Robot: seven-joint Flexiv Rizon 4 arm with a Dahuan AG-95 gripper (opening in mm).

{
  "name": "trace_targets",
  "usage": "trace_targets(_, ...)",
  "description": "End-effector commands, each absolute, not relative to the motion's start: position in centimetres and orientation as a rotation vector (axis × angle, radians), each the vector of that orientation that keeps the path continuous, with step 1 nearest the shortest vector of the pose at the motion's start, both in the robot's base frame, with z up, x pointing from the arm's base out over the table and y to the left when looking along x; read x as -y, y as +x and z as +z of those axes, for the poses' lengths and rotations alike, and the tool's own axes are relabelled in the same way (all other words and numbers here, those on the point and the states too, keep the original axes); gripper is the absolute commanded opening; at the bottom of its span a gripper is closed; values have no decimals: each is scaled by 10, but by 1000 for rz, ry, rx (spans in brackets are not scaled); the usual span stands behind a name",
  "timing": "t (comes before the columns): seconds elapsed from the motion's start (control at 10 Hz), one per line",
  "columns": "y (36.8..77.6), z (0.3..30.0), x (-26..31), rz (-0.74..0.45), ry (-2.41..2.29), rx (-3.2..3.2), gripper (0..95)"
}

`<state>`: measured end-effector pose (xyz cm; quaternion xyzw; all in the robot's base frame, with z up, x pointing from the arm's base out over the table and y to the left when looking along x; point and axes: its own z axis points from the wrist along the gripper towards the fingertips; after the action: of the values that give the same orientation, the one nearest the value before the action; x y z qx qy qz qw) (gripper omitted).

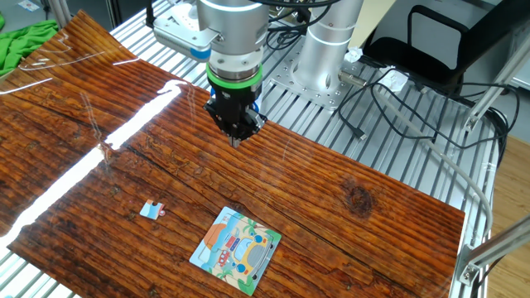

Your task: Assemble one piece of a puzzle

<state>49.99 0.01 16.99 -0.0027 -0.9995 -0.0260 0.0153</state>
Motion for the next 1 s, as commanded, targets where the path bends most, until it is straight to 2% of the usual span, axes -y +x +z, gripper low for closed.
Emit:
trace_targets(0.1,500,170,0,-80,-3,3110,0)
trace_targets(1.0,503,163,9,-82,62,3117,0)
